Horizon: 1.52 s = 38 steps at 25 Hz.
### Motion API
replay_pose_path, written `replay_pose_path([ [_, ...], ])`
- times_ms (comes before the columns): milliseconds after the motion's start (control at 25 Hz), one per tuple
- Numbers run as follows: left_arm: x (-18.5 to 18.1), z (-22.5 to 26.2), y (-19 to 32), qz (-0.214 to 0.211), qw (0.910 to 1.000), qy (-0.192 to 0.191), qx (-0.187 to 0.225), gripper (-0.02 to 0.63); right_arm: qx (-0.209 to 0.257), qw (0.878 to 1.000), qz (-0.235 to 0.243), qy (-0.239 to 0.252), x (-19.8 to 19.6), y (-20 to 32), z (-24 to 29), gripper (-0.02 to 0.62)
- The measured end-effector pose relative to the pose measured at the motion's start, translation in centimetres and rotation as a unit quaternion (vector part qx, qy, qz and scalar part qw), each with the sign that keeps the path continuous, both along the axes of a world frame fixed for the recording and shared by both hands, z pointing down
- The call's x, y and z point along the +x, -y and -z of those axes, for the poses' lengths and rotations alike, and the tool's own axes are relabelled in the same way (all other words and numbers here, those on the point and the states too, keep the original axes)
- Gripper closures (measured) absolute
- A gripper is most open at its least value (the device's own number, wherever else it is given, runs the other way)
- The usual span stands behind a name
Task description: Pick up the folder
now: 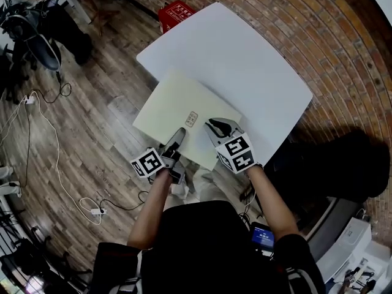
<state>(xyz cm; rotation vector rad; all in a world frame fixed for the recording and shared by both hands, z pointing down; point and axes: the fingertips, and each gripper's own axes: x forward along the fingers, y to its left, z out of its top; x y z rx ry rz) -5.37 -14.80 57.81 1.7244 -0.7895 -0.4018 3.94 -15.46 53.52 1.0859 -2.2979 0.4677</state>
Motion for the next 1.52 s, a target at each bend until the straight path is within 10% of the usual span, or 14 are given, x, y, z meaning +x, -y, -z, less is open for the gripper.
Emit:
replay_pose_path([
  [680, -2.3, 6.9, 0.3, -0.046, 0.9896, 0.093, 0.1, 0.334, 0.08, 0.995, -0.046, 0.024, -1.5, -0.3, 6.7, 0.561],
  [1520, -4.6, 18.5, -0.1, -0.076, 0.9301, 0.229, 0.276, 0.334, 0.171, 0.978, -0.088, 0.084, -3.7, -2.3, 16.0, 0.563],
])
